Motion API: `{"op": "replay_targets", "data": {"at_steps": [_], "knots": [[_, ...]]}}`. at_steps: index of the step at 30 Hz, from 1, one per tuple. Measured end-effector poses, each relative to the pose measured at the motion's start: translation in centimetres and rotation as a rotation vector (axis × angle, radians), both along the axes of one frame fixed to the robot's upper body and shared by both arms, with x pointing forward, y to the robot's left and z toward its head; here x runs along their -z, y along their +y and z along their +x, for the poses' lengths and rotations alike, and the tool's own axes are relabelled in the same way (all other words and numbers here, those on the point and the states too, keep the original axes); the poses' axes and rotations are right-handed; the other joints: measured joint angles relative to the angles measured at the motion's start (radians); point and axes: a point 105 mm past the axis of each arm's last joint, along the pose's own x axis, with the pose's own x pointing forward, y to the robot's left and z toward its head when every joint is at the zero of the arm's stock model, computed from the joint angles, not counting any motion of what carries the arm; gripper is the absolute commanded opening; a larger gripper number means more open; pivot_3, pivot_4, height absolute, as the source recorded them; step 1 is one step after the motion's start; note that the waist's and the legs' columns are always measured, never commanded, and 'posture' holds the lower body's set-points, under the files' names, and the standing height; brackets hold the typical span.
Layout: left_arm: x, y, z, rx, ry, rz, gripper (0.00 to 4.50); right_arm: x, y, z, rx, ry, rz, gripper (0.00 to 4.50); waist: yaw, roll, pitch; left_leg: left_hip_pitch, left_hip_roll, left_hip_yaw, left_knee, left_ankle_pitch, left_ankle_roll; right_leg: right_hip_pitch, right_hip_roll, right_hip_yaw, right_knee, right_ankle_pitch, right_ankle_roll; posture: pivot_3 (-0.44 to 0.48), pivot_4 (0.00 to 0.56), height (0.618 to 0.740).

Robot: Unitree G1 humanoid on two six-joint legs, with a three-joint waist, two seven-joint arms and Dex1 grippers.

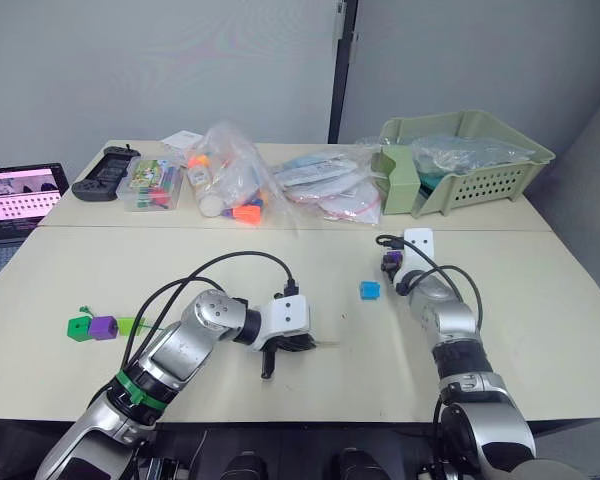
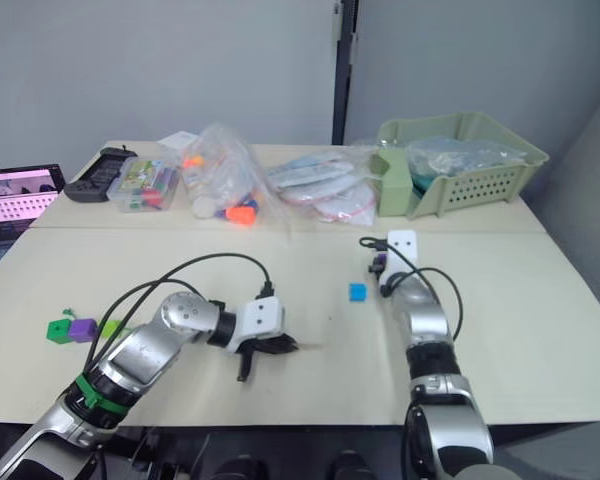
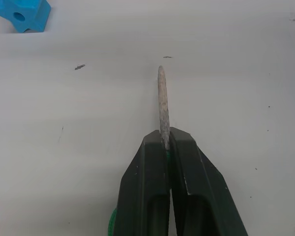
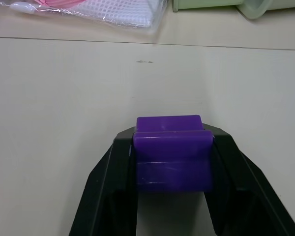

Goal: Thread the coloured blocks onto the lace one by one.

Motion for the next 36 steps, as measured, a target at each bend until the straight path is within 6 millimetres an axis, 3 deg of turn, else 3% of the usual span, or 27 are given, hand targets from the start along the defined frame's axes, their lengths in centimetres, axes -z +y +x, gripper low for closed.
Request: {"op": "replay_targets", "data": {"at_steps": [5, 10, 13, 16, 19, 21, 23, 28, 36], "knots": [[0.2, 0.2, -0.1, -0.001, 0.003, 0.003, 0.0, -2.3, -0.2, -1.6, -0.004, -0.089, 0.023, 1.19, 0.001, 0.0, 0.0, 0.0, 0.0, -0.001, -0.001, 0.0, 0.0, -0.001, 0.0, 0.0, 0.001, 0.0, 0.0, 0.0, 0.15, 0.74], [0.5, 0.6, -0.2, -0.008, 0.017, 0.008, 0.0, -7.5, 1.2, -6.7, -0.049, -0.22, 0.023, 1.19, 0.001, 0.001, 0.0, 0.0, 0.0, -0.004, -0.001, 0.0, 0.0, -0.001, 0.0, 0.0, 0.001, 0.0, 0.0, 0.0, 0.15, 0.74], [0.6, 0.6, -0.3, -0.007, 0.02, 0.008, 0.0, -8.4, 3.5, -9.5, -0.106, -0.22, 0.035, 1.19, -0.001, 0.001, 0.0, 0.001, 0.001, -0.003, -0.001, 0.0, 0.0, 0.0, 0.001, 0.0, 0.001, 0.0, 0.0, 0.0, 0.15, 0.74], [0.6, 0.8, -0.3, -0.01, 0.022, 0.01, 0.0, -7.4, 6.7, -13.4, -0.197, -0.155, 0.033, 1.19, 0.0, 0.001, 0.0, 0.001, 0.001, -0.003, -0.002, 0.0, 0.0, 0.0, 0.001, 0.0, 0.001, 0.0, 0.0, 0.0, 0.15, 0.74], [0.6, 0.7, -0.3, -0.007, 0.026, 0.006, 0.0, -6.7, 8.6, -16.0, -0.246, -0.101, 0.039, 1.19, 0.004, 0.001, 0.0, 0.001, 0.001, -0.003, 0.0, 0.0, 0.0, 0.001, 0.001, 0.0, -0.001, -0.001, 0.001, 0.0, 0.15, 0.74], [0.5, 0.8, -0.3, -0.01, 0.033, 0.0, 0.0, -5.2, 9.0, -17.2, -0.243, -0.041, 0.037, 1.19, 0.008, 0.001, 0.0, 0.001, 0.0, -0.002, 0.0, 0.0, 0.0, 0.002, 0.001, -0.001, -0.002, -0.001, 0.001, 0.0, 0.15, 0.74], [0.2, 1.0, -0.1, -0.021, 0.03, -0.007, 0.0, -2.5, 9.5, -18.6, -0.248, 0.082, 0.029, 1.19, 0.005, 0.001, 0.0, 0.001, 0.001, -0.001, 0.0, 0.0, 0.0, 0.001, 0.001, 0.0, -0.005, -0.001, 0.001, 0.0, 0.15, 0.74], [-0.9, 1.1, 0.4, -0.03, 0.005, -0.012, 0.0, 0.4, 9.8, -19.4, -0.235, 0.195, 0.027, 1.19, 0.001, 0.001, 0.0, 0.001, 0.002, 0.0, 0.0, 0.0, 0.0, 0.002, 0.001, 0.0, -0.007, -0.001, 0.001, 0.0, 0.15, 0.74], [-1.0, 1.3, 0.3, -0.037, 0.007, -0.007, 0.0, 2.4, 9.9, -17.7, -0.23, 0.204, 0.046, 1.19, 0.0, 0.0, -0.001, 0.001, 0.002, 0.0, 0.0, 0.0, 0.0, 0.002, 0.002, 0.0, -0.008, -0.001, 0.001, 0.0, 0.15, 0.74]]}}
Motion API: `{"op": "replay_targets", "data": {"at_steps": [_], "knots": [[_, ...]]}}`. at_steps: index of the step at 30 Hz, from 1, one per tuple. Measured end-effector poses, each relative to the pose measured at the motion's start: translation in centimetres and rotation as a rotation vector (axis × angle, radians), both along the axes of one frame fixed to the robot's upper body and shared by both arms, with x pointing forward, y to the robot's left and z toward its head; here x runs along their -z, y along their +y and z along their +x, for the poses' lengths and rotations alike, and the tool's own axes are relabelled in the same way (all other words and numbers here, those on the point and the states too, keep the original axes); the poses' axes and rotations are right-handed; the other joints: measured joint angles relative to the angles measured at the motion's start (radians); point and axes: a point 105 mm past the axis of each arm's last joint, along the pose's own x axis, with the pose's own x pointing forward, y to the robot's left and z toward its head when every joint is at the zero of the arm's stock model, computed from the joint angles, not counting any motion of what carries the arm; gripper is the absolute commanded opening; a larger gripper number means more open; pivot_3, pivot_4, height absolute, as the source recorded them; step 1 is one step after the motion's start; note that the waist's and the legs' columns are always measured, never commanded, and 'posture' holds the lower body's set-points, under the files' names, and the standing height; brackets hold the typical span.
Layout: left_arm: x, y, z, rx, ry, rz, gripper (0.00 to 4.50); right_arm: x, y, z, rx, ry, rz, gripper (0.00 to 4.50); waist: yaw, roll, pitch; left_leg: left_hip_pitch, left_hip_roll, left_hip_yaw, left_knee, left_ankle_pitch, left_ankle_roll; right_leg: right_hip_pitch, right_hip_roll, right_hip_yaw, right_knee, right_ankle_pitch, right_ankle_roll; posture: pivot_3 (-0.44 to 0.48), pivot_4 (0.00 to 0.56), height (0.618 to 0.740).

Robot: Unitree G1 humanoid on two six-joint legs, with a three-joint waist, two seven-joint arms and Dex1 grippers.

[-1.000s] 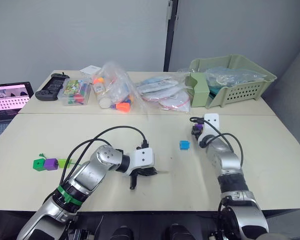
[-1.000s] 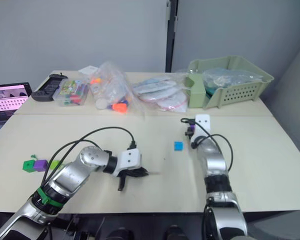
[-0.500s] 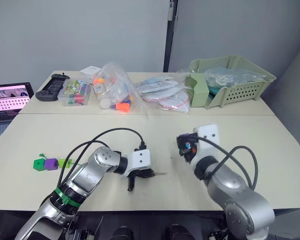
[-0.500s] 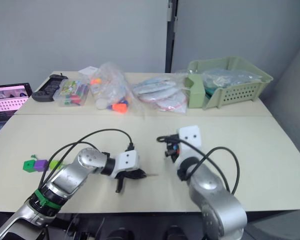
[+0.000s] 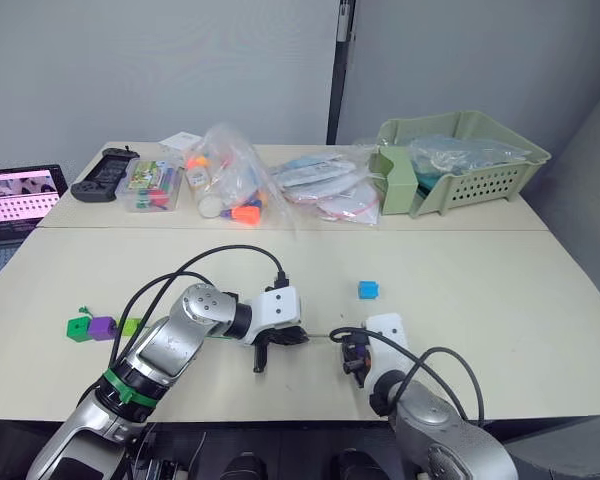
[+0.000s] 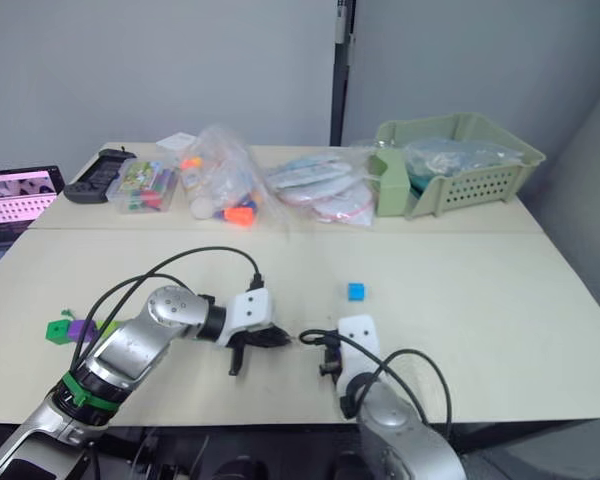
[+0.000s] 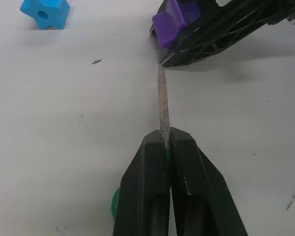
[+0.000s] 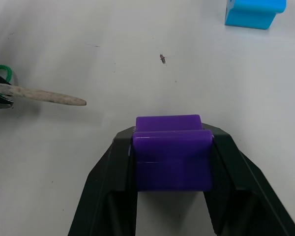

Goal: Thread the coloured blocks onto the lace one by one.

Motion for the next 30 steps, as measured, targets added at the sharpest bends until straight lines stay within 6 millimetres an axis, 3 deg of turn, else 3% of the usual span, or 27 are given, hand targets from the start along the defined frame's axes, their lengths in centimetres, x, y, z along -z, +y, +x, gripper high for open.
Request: {"op": "replay_targets", "data": {"at_steps": [2, 4, 9, 11, 15, 17, 21, 23, 30], "knots": [[0.0, 0.0, 0.0, -0.002, 0.001, 0.0, 0.0, 0.1, 0.1, 0.2, 0.002, -0.006, 0.012, 1.19, 0.0, 0.0, 0.0, 0.001, 0.0, 0.0, 0.0, 0.0, 0.0, 0.0, 0.0, 0.0, 0.0, 0.0, 0.0, 0.0, 0.15, 0.74], [0.0, 0.0, 0.0, -0.002, 0.0, 0.0, 0.0, 0.2, 0.1, 0.2, 0.01, -0.013, 0.018, 2.21, -0.001, 0.0, 0.0, 0.001, 0.001, 0.0, 0.0, 0.0, 0.0, 0.0, 0.001, 0.0, 0.0, 0.0, 0.0, 0.0, 0.15, 0.74], [0.1, 0.1, -0.1, -0.004, 0.001, 0.004, 0.0, -0.1, -0.1, 0.2, -0.016, -0.035, 0.012, 3.92, 0.001, 0.0, 0.0, 0.0, 0.0, 0.0, 0.0, 0.0, 0.0, 0.0, 0.0, 0.0, 0.0, 0.0, 0.0, 0.0, 0.15, 0.74], [0.2, 0.3, -0.1, -0.008, 0.001, 0.01, 0.0, -1.1, -0.7, 0.3, -0.024, -0.065, 0.001, 4.47, 0.003, 0.0, 0.0, 0.0, 0.0, 0.0, 0.0, 0.0, 0.0, 0.0, 0.0, 0.001, 0.0, 0.0, 0.0, 0.0, 0.15, 0.74], [0.0, 0.2, -0.2, -0.004, -0.009, 0.006, 0.0, -5.6, -1.5, 0.1, -0.102, -0.213, -0.016, 4.47, 0.003, 0.0, 0.0, 0.0, 0.0, -0.001, 0.0, 0.0, 0.0, 0.0, 0.0, 0.0, 0.0, 0.0, 0.0, 0.0, 0.15, 0.74], [0.0, 0.4, -0.2, -0.015, -0.008, 0.004, 0.0, -6.4, -1.6, -0.4, -0.196, -0.231, -0.043, 4.47, 0.003, 0.0, 0.0, -0.001, 0.0, -0.001, 0.0, 0.0, 0.0, 0.0, 0.0, 0.0, 0.0, 0.0, 0.0, 0.0, 0.15, 0.74], [0.2, 0.6, -0.2, -0.024, -0.002, 0.005, 0.0, -6.5, -1.6, -1.6, -0.423, -0.199, -0.067, 4.47, 0.004, 0.0, 0.0, -0.001, -0.001, 0.0, 0.0, 0.0, 0.0, 0.001, 0.0, -0.001, -0.001, 0.0, 0.0, 0.0, 0.15, 0.74], [0.1, 0.7, -0.2, -0.024, -0.003, 0.006, 0.0, -6.0, -1.7, -2.7, -0.669, -0.143, -0.146, 4.47, 0.004, 0.0, 0.001, 0.0, -0.002, 0.0, 0.001, 0.0, 0.0, 0.003, -0.001, 0.0, -0.002, 0.0, 0.001, 0.0, 0.15, 0.74], [-0.5, 0.4, -1.1, 0.017, 0.018, 0.002, 0.0, -4.1, -3.6, -0.5, -1.084, -0.065, -0.323, 4.47, 0.001, -0.002, 0.002, 0.011, 0.0, 0.001, -0.005, 0.0, 0.0, 0.013, 0.0, -0.001, -0.008, -0.003, 0.005, 0.0, 0.15, 0.74]]}}
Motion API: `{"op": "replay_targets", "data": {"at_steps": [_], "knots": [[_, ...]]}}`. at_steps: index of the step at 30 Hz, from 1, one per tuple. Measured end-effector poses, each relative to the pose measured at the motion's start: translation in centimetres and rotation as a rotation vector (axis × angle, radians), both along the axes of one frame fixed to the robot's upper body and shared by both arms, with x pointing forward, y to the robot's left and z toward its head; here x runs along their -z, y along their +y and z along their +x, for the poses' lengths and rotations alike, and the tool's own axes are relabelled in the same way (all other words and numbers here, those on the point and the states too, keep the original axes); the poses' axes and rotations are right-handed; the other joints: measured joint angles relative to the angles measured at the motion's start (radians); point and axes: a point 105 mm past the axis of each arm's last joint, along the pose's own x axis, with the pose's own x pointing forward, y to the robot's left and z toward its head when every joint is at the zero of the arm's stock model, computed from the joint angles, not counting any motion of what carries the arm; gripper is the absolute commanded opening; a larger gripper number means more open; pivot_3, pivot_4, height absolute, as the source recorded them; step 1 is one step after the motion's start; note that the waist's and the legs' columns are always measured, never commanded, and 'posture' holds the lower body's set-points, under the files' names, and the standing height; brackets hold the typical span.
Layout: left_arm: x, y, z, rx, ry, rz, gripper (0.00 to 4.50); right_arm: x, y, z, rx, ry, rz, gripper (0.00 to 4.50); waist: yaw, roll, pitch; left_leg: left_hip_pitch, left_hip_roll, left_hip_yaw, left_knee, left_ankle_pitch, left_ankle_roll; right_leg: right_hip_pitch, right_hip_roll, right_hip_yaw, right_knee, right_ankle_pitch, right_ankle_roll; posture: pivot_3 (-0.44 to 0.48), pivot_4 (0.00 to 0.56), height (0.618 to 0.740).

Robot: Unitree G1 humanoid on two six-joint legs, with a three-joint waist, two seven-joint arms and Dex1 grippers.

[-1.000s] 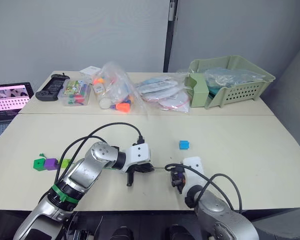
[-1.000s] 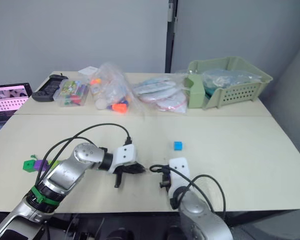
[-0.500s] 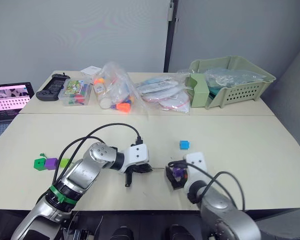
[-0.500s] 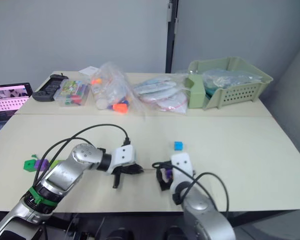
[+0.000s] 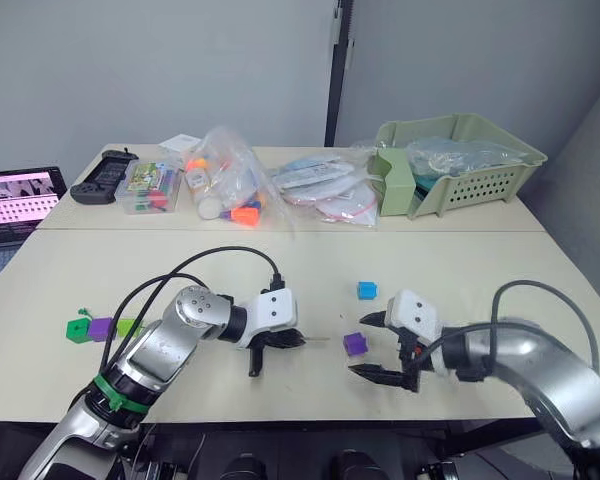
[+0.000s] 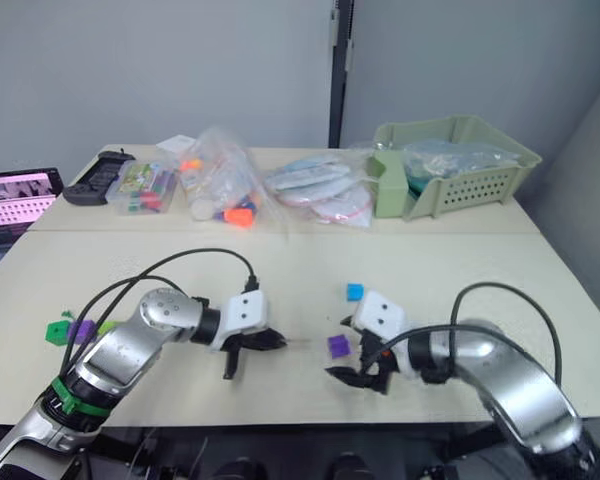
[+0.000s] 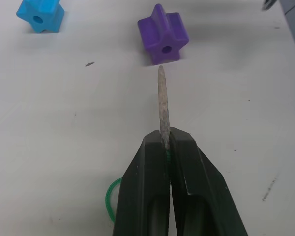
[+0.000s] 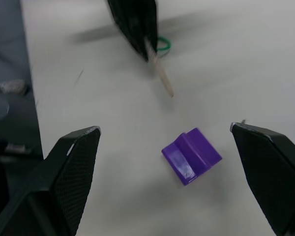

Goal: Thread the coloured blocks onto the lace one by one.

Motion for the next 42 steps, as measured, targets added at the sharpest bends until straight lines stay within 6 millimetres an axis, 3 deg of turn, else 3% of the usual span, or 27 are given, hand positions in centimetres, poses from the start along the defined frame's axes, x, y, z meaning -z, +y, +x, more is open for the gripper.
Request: {"op": "replay_targets", "data": {"at_steps": [4, 17, 18, 26, 33, 42], "knots": [[-0.4, 0.1, -0.7, 0.017, 0.01, 0.009, 0.0, 2.1, -0.4, 1.3, -0.152, -0.028, -0.095, 4.47, 0.001, 0.0, 0.0, -0.001, -0.001, 0.0, -0.001, 0.0, 0.0, 0.0, -0.001, 0.001, -0.001, 0.002, -0.003, 0.0, 0.15, 0.74], [-0.4, 0.4, -1.3, 0.009, 0.028, 0.036, 0.0, 2.7, -0.5, 4.6, -0.307, -0.059, -0.155, 4.47, 0.008, 0.0, 0.0, 0.0, -0.001, -0.001, 0.0, 0.0, 0.0, 0.0, -0.002, 0.001, 0.0, 0.002, -0.004, 0.0, 0.15, 0.74], [-0.4, 0.4, -1.3, 0.01, 0.029, 0.034, 0.0, 2.8, -0.5, 4.7, -0.312, -0.052, -0.156, 3.94, 0.009, 0.0, 0.0, 0.0, -0.001, -0.001, 0.0, 0.0, 0.0, 0.0, -0.002, 0.001, 0.0, 0.002, -0.004, 0.0, 0.15, 0.74], [-0.1, 0.0, -1.4, 0.018, 0.033, 0.042, 0.0, 3.1, -0.2, 4.5, -0.331, -0.037, -0.145, 1.37, 0.013, 0.0, 0.0, 0.0, -0.001, -0.001, 0.0, 0.0, 0.0, 0.0, -0.002, 0.001, 0.0, 0.002, -0.004, 0.0, 0.15, 0.74], [-0.2, -1.7, -0.6, 0.0, -0.025, 0.056, 0.0, 3.0, 1.0, 4.4, -0.243, -0.019, -0.11, 1.37, 0.026, 0.0, 0.0, 0.0, -0.001, -0.001, 0.0, 0.0, 0.0, 0.0, -0.002, 0.001, 0.001, 0.002, -0.004, 0.0, 0.15, 0.74], [0.1, -2.0, 0.0, -0.056, -0.007, 0.082, 0.0, 3.0, 1.3, 4.5, -0.178, -0.017, -0.12, 1.37, 0.026, 0.0, 0.0, 0.0, -0.001, -0.001, 0.0, 0.0, 0.0, 0.0, -0.001, 0.001, 0.001, 0.002, -0.004, 0.0, 0.15, 0.74]]}}
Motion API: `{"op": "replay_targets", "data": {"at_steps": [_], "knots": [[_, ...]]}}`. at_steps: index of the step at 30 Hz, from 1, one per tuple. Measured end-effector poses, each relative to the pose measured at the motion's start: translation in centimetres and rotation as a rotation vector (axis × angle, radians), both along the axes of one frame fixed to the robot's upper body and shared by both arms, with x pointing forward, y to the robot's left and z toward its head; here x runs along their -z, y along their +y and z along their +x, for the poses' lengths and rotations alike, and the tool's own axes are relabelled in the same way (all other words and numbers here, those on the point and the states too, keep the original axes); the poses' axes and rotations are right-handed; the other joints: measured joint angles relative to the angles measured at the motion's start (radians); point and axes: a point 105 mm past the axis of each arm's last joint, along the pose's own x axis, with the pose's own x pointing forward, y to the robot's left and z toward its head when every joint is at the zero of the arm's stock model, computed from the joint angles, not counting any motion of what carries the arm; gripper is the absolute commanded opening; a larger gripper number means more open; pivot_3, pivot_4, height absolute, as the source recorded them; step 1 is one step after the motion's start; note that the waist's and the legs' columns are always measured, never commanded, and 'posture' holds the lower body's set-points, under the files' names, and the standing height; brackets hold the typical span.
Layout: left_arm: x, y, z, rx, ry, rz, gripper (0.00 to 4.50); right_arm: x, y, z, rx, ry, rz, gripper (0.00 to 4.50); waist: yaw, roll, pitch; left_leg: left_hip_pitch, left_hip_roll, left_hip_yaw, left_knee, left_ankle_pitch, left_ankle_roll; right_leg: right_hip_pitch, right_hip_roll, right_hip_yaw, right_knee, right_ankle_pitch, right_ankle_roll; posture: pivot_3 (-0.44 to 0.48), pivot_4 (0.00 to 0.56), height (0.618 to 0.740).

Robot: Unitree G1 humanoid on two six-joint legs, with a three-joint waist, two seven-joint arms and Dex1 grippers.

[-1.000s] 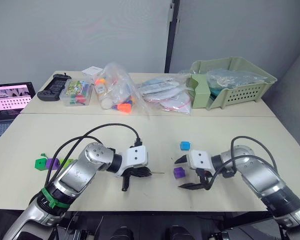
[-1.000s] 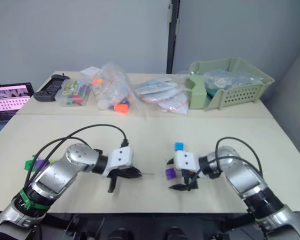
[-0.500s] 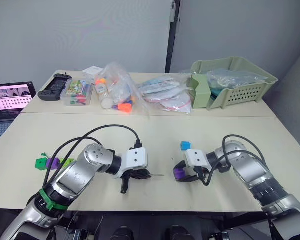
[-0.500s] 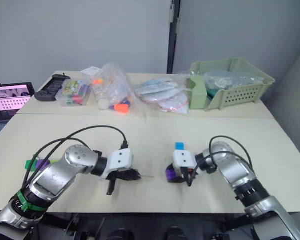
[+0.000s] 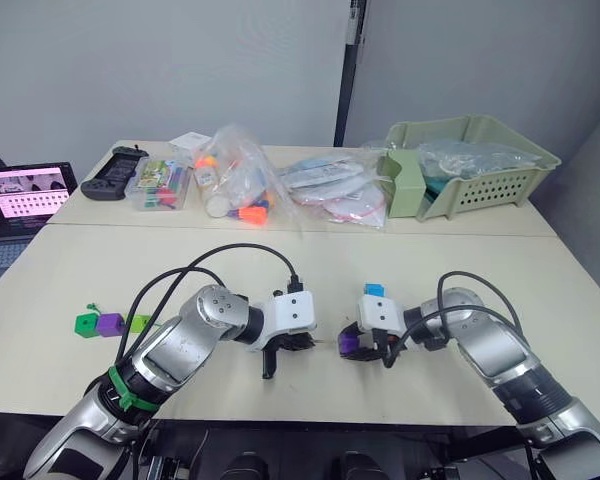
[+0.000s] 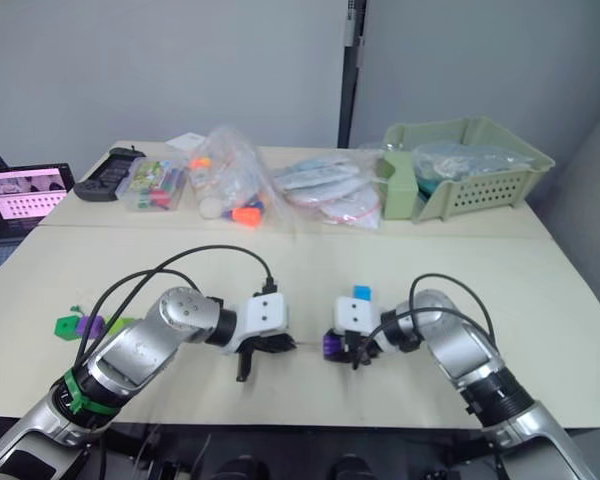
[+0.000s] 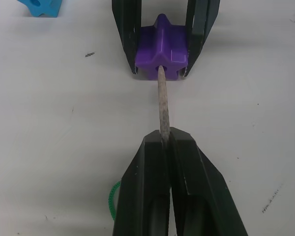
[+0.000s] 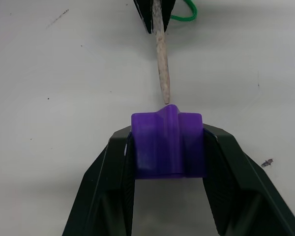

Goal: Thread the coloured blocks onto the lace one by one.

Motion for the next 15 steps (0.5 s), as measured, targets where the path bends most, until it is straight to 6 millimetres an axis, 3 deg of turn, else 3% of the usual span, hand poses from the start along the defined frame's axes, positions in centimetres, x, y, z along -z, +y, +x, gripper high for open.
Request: {"op": "replay_targets", "data": {"at_steps": [15], "knots": [[0.64, -0.13, 0.32, -0.044, -0.013, 0.062, 0.0, -0.03, 0.24, -0.03, 0.043, 0.008, 0.004, 1.37, 0.0, 0.0, 0.0, 0.0, 0.0, 0.0, 0.0, 0.0, 0.0, 0.0, 0.0, 0.0, 0.0, 0.0, 0.0, 0.0, 0.15, 0.74]]}}
